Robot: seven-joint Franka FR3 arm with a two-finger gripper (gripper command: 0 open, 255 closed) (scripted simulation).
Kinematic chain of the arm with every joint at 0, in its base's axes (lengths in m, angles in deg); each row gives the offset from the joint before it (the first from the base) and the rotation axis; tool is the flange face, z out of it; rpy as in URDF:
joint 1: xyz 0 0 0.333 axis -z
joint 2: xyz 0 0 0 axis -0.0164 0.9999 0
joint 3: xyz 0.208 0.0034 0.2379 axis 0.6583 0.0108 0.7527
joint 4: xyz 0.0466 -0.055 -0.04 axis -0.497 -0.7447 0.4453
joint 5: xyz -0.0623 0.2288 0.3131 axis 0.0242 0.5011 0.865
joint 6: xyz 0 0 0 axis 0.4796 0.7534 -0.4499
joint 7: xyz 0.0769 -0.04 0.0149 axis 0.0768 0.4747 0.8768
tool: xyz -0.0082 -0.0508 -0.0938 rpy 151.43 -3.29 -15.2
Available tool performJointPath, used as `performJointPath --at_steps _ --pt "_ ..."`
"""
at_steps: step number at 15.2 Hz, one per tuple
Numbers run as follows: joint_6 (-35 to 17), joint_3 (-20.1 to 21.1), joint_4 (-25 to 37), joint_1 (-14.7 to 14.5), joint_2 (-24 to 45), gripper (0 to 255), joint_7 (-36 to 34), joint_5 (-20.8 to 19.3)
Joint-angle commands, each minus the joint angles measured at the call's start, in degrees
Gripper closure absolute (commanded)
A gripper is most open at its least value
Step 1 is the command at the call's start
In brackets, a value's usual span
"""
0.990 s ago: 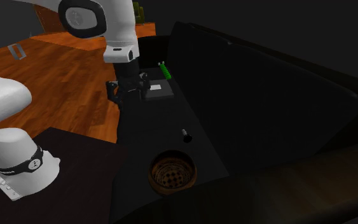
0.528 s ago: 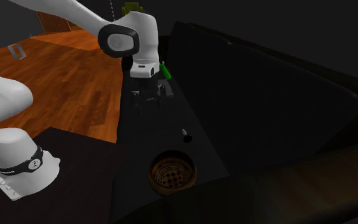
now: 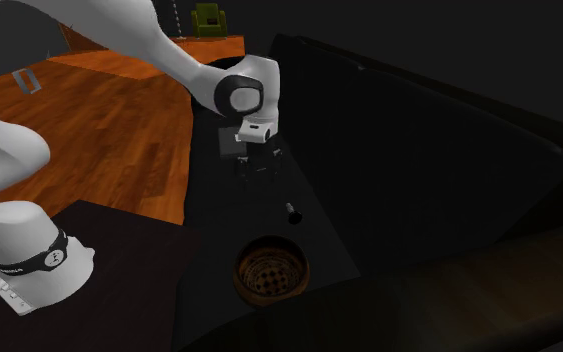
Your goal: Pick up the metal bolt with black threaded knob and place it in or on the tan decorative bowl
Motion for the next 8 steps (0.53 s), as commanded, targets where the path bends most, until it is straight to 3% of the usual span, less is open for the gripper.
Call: performJointPath --at_steps 1,8 --pt "1.0 -2.5 5.0 -3.9 6.4 0 -5.4 -4.3" --pt "4.4 -10.1 22.4 -14.6 23.5 0 -14.4 -10.2"
